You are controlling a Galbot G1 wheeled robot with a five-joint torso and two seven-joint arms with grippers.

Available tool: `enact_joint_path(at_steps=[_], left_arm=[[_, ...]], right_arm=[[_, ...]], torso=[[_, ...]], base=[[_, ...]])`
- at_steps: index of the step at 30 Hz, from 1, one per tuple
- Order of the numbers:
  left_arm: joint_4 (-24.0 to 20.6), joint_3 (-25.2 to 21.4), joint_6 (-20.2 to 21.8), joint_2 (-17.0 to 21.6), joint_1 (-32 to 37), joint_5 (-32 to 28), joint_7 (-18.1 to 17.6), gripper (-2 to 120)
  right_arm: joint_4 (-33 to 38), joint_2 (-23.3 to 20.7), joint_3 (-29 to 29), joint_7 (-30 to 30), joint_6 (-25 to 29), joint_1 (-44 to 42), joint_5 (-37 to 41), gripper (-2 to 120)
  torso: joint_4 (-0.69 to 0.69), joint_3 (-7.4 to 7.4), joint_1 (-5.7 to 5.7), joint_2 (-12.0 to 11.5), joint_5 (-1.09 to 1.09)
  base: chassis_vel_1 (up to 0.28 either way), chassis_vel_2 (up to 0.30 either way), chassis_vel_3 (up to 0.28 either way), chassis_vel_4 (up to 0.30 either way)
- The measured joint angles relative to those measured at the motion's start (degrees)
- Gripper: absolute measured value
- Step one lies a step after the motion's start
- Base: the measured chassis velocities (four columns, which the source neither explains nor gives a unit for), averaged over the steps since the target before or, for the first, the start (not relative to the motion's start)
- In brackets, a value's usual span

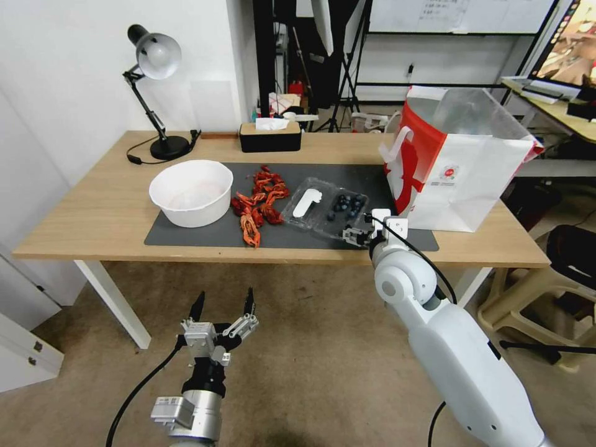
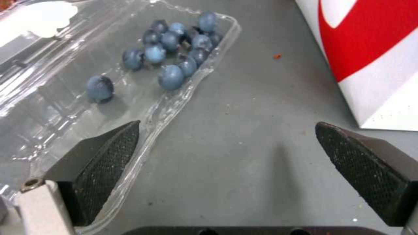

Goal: Close the takeout container lid, then place the container into the takeout bag.

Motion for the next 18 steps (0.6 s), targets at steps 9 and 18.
enact_joint_path(at_steps=[9, 18], left_arm=[[0.31, 0.06, -0.11, 0.03, -0.3, -0.08, -0.2, 100], [0.46, 0.27, -0.18, 0.03, -0.46, -0.22, -0.41, 100]], right_arm=[[-0.29, -0.98, 0.9, 0.19, 0.0, -0.1, -0.01, 100], [-0.18, -1.85, 1.94, -0.23, 0.0, -0.56, 0.19, 100]], torso=[[0.0, 0.0, 0.0, 0.0, 0.0], [0.0, 0.0, 0.0, 0.0, 0.0]], base=[[0.0, 0.0, 0.0, 0.0], [0.0, 0.0, 0.0, 0.0]])
